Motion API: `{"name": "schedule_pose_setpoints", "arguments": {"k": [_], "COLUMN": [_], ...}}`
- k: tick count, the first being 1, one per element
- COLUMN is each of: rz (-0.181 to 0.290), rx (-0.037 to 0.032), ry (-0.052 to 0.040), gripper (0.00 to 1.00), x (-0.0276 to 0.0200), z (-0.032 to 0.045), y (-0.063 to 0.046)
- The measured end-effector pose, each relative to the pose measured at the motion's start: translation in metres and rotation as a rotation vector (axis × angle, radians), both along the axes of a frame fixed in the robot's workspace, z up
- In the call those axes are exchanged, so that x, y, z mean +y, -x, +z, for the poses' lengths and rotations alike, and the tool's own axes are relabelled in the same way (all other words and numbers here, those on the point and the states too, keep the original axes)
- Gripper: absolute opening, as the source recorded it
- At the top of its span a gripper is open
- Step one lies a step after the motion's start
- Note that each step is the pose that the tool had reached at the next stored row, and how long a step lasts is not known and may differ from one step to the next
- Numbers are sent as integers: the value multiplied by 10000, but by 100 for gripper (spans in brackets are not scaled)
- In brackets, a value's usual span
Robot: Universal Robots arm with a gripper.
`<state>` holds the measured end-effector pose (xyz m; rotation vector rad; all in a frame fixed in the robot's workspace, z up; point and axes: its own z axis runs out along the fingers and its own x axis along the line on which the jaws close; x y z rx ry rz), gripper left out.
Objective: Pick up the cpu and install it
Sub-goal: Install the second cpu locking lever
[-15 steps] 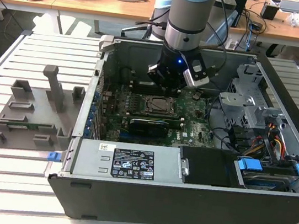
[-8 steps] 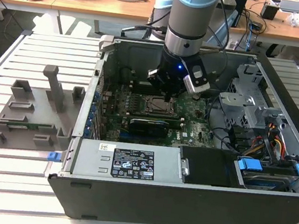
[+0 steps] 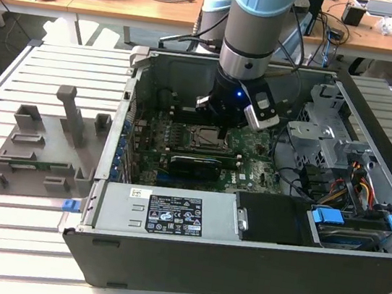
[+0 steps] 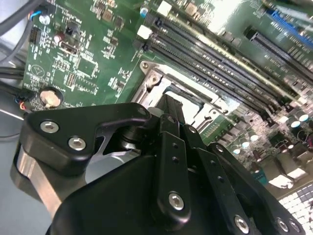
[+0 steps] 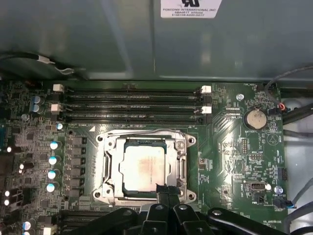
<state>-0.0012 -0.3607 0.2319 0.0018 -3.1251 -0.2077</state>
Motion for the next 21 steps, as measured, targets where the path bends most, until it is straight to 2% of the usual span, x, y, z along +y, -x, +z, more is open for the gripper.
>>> {"name": "schedule_pose_setpoints", "arguments": {"k": [2,17,21], "rz": [0,-2,0], "rx": [0,0,0], "ry": [1,0,1], "gripper": [11,11,11], "x": [-38,-240,-249], "z": [0,-11,-15], "y": [0,1,13]}}
